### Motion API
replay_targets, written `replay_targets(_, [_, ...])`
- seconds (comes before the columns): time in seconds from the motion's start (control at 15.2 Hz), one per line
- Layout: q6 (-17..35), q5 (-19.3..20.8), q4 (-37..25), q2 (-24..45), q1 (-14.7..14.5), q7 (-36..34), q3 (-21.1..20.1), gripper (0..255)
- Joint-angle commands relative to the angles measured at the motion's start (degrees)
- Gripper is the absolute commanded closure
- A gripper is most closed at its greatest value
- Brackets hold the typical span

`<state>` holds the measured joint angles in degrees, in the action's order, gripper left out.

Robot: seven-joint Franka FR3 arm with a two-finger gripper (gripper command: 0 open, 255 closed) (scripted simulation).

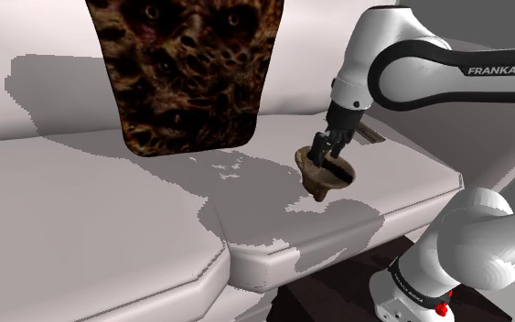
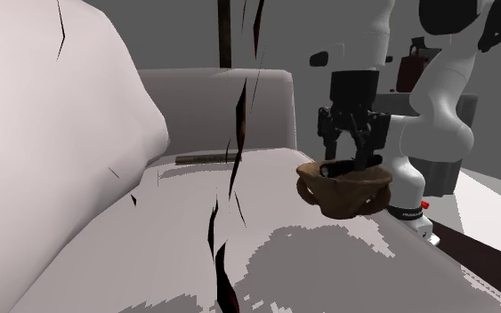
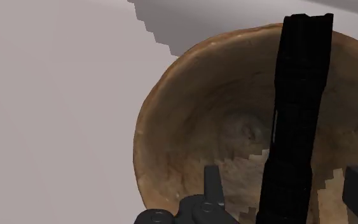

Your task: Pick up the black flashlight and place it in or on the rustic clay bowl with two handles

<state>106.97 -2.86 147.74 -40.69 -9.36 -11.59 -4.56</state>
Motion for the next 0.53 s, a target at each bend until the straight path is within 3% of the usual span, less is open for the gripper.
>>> replay_targets(0.0, [-0.01, 0.04, 0.07, 0.05, 0.03, 0.03, 0.03, 0])
replay_targets(0.2, [0.07, -0.04, 0.04, 0.15, -0.03, -0.1, -0.08, 0])
replay_targets(0.46, [-7.3, 0.23, -7.11, -0.07, 0.1, -0.15, 0.21, 0])
